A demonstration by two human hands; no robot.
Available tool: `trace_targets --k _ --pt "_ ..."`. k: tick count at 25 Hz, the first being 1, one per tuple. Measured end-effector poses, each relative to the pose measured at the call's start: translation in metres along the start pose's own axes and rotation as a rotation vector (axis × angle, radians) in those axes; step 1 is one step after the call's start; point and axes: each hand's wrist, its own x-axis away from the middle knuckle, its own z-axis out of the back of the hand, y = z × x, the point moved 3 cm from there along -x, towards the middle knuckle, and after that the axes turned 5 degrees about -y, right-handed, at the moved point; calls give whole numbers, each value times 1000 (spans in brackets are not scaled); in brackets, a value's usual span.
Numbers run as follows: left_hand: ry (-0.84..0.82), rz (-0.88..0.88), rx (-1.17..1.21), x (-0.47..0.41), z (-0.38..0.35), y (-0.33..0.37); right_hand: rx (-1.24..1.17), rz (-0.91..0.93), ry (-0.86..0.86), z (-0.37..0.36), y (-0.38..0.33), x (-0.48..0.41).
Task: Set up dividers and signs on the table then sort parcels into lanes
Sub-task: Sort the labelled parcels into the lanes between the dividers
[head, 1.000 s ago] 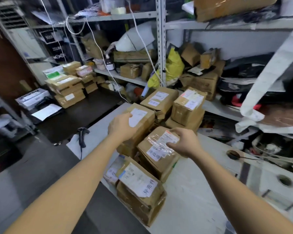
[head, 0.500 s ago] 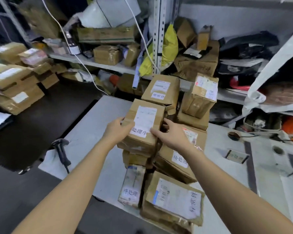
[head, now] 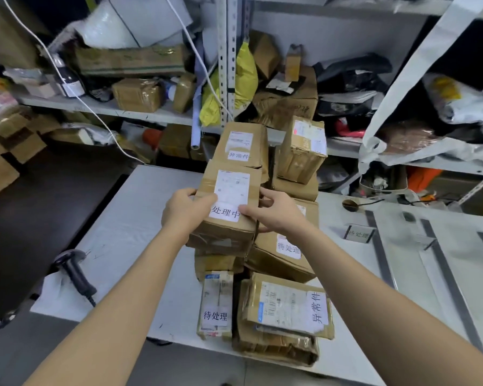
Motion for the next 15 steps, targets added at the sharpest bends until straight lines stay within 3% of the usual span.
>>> trace_targets --k 6,15 --pt "16 -23 38 35 -19 52 -43 69 84 64 -6 46" --pt "-48 -192 20 95 -158 168 -35 100 249 234 34 114"
